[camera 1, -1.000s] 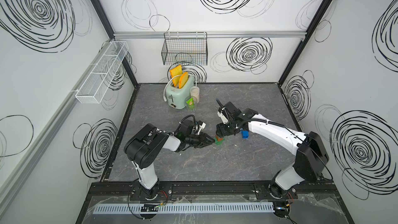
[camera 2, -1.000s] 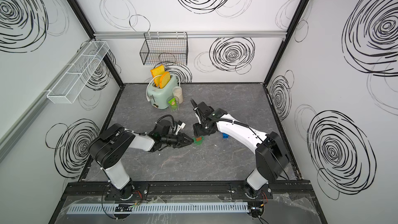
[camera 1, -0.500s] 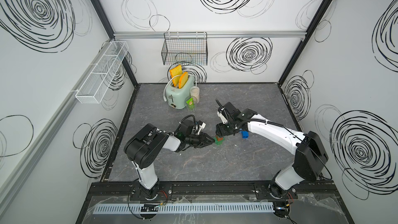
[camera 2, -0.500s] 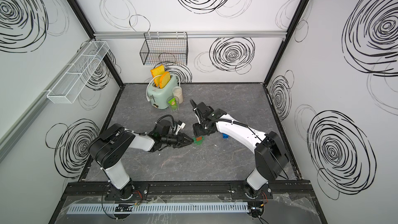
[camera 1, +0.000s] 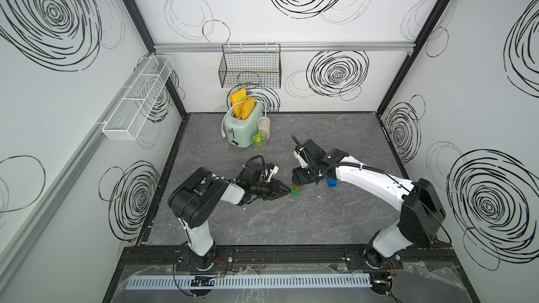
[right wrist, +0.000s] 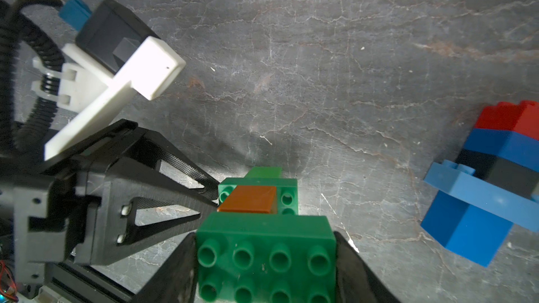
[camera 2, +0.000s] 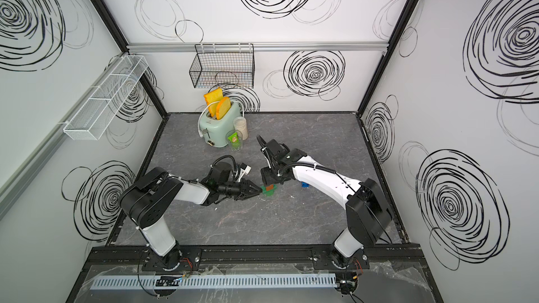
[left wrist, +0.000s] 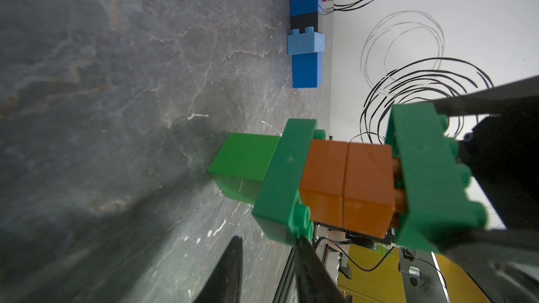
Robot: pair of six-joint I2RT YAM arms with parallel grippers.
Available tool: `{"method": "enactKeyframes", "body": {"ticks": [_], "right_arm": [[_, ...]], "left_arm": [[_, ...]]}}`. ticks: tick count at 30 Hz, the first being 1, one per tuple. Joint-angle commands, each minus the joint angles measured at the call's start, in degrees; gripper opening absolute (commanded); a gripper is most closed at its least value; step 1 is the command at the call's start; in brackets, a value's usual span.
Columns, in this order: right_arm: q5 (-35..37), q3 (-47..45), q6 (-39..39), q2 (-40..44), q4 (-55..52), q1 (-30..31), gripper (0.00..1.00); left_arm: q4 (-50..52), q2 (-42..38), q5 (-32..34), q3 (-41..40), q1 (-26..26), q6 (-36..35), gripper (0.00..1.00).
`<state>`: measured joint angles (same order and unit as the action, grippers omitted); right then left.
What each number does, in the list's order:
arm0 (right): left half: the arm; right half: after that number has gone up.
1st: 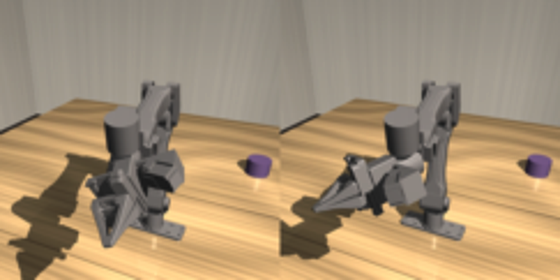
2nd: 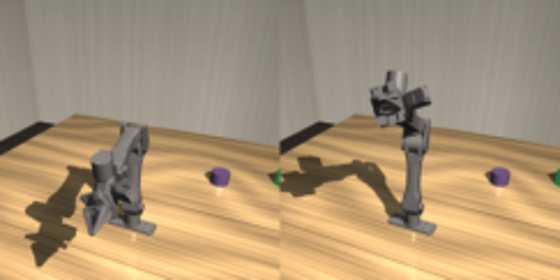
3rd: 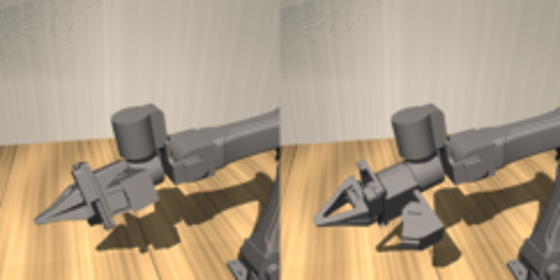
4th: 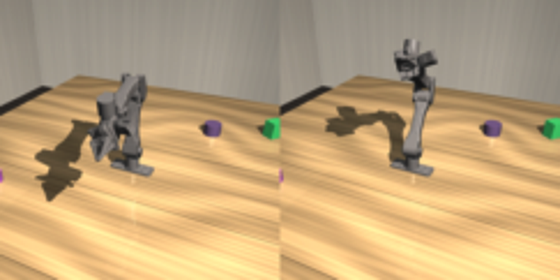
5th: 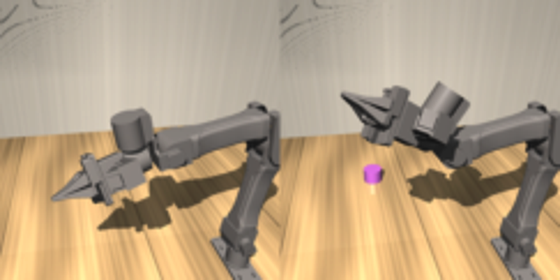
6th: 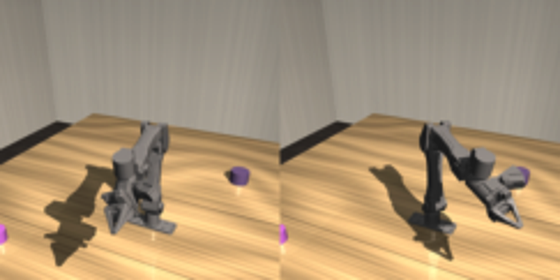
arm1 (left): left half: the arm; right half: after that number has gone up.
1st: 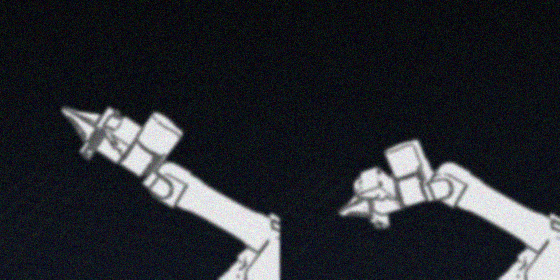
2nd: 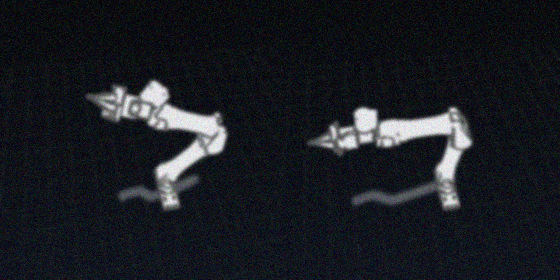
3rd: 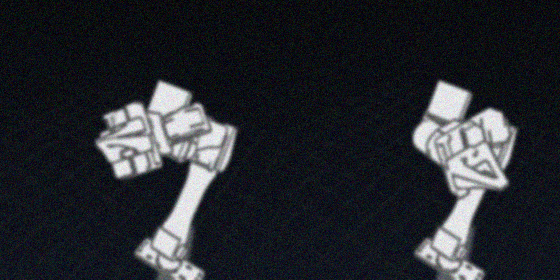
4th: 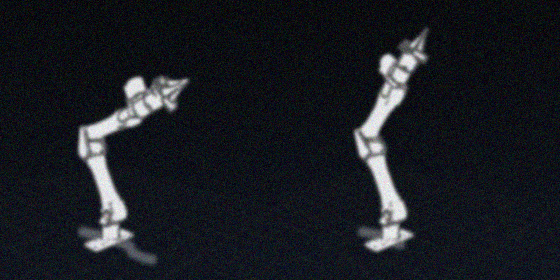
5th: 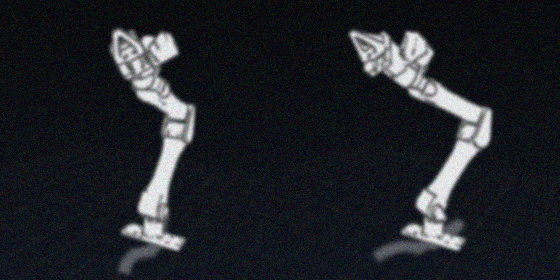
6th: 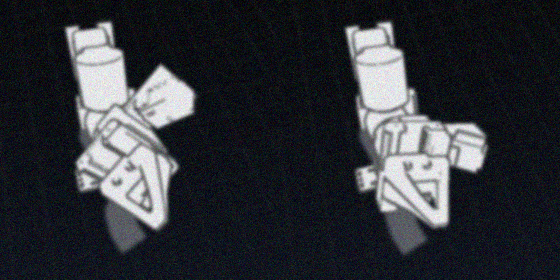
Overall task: Assemble the letter f with lego
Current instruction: Assemble the lego brick with the lego brick.
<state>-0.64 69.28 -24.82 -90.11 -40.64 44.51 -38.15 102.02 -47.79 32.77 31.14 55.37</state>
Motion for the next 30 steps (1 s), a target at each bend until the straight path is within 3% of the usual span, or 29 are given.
{"method": "enactKeyframes", "body": {"ticks": [1,30], "right_arm": [[1.99,-2.39,0.69,-1.07,-3.35,0.40,0.54],[5.19,-3.65,1.12,-0.44,-5.32,0.42,0.55]], "left_arm": [[-2.90,0.74,-0.03,-0.34,0.24,0.62,0.33],[-3.29,0.74,0.59,-1.02,0.33,1.07,0.32]]}}
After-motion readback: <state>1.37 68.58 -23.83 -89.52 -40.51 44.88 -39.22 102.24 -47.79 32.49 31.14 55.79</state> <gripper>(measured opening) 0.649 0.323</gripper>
